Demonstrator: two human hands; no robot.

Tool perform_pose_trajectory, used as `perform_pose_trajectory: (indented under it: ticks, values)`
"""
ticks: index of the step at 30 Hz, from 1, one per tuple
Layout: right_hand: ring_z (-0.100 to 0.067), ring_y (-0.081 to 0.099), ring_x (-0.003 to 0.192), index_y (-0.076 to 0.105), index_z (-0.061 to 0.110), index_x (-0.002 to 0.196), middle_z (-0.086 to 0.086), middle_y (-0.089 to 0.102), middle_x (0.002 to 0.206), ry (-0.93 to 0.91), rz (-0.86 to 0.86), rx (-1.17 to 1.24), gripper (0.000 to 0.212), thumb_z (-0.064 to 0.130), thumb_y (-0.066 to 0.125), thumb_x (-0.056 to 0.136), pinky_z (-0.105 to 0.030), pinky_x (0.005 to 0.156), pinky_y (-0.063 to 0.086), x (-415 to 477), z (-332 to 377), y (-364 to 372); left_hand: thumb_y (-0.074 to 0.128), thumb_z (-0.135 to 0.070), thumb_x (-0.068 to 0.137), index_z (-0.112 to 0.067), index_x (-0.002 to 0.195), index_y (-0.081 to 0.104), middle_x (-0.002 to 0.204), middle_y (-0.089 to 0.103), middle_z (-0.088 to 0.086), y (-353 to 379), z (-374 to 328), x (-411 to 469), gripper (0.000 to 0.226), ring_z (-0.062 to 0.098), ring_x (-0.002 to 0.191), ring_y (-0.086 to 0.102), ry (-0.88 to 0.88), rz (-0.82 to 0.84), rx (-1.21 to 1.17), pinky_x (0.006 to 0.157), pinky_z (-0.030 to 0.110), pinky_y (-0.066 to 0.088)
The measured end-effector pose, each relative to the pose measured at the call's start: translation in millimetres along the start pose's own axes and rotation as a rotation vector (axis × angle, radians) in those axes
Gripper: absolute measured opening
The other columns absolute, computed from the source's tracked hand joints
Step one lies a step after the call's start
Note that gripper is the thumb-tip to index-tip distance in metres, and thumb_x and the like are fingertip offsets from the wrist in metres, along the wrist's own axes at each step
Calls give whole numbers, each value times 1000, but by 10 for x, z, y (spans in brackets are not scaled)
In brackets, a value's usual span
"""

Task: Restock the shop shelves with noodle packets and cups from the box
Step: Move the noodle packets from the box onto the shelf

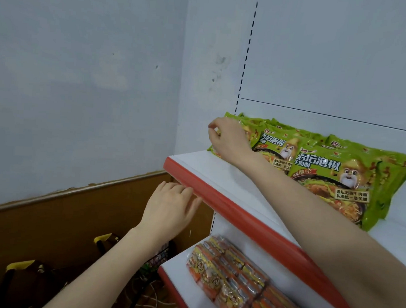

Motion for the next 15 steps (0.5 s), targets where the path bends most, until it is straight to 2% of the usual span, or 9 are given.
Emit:
perform_pose_trajectory:
  ticks: [3,6,9,13,15]
  values:
    - [-33,52,113,59,1,113,-16,62,116,-51,52,61,29,13,42,93,-41,94,41,-111,363,92,27,-44,89,-16,81,71,75,72,-2,-73,167,-352,53,19,73,68,-64,-2,39,71,35,54]
    - [-30,50,119,54,1,121,-15,58,125,-85,103,116,32,13,42,94,-37,98,38,-281,757,236,39,-40,89,-15,79,71,69,70,-2,-123,368,-739,43,17,64,67,-133,11,70,58,31,54]
    - [-30,50,119,51,3,125,-14,56,127,-108,168,170,34,14,43,94,-35,99,37,-495,1130,423,31,-43,87,-16,74,70,62,67,-5,-184,599,-1128,49,15,57,63,-189,16,114,50,28,53]
    - [-27,52,119,50,4,126,-14,57,127,-107,269,234,34,17,43,95,-33,97,39,-856,1568,683,27,-45,86,-14,74,69,60,65,-3,-264,813,-1693,54,16,54,61,-253,4,100,46,30,52]
    - [-26,53,117,51,4,125,-13,59,125,-103,311,254,34,18,43,95,-32,95,40,-1065,1746,805,29,-46,90,-12,79,70,64,67,-1,-266,888,-2002,53,17,58,63,-279,6,93,49,30,54]
Point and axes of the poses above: each hand's wrist, its own x-axis towards the middle knuckle, its own y-axis out of the palm, z = x × y, the point moved 1 cm from there along x, towards the middle knuckle
